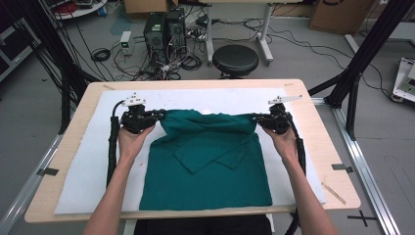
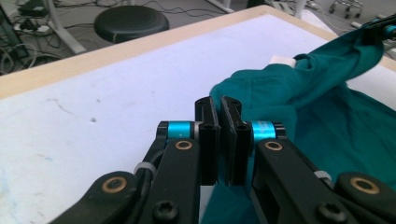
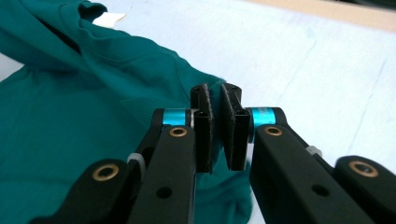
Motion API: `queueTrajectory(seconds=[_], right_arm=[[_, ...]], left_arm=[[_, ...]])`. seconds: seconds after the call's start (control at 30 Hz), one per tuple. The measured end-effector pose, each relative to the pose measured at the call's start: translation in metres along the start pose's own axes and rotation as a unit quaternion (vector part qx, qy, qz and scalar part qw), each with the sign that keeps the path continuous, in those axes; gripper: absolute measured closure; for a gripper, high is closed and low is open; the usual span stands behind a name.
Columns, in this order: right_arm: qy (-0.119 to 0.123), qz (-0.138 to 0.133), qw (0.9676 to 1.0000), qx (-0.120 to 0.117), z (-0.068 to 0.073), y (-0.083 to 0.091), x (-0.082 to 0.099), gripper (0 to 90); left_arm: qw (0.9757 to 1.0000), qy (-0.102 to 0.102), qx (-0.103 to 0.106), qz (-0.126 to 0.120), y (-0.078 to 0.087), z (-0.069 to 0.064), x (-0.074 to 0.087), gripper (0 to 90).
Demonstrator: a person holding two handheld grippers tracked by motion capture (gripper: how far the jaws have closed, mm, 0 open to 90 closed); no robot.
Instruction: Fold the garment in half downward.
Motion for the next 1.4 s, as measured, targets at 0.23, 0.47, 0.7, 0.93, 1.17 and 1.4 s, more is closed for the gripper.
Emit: queueTrajectory(seconds=[0.23, 0.47, 0.7, 0.93, 1.17, 1.4], right_arm=[[0.004, 0.016, 0.9999, -0.003, 0.005, 0.005, 0.028, 84.8], [0.012, 0.027, 0.9995, -0.009, 0.014, 0.01, 0.055, 84.7], [0.011, 0.034, 0.9992, -0.018, 0.02, 0.016, 0.076, 84.8], [0.005, 0.044, 0.9988, -0.023, 0.021, 0.018, 0.089, 84.8], [0.011, 0.044, 0.9984, -0.034, 0.028, 0.027, 0.1, 84.8], [0.008, 0.047, 0.9978, -0.046, 0.033, 0.043, 0.12, 84.8]], left_arm=[[0.9999, -0.002, 0.014, 0.003, 0.007, -0.019, 0.02, 85.6], [0.9995, -0.015, 0.024, 0.012, 0.017, -0.045, 0.041, 85.6], [0.9993, -0.005, 0.035, 0.016, 0.022, -0.055, 0.058, 85.6], [0.9985, 0.003, 0.048, 0.027, 0.027, -0.063, 0.075, 85.6], [0.9974, 0.001, 0.067, 0.025, 0.038, -0.075, 0.082, 85.6], [0.9957, -0.001, 0.091, 0.014, 0.059, -0.091, 0.087, 85.5]])
Point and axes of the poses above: each handheld gripper's, and its own axes: y roughly backward along the jaws, x roughly out of its underside, z roughly to its left, the point moved 6 cm from there along -y, roughly forward along the jaws, and after that the axes turned 13 degrees about -y, right-handed, at the moved point
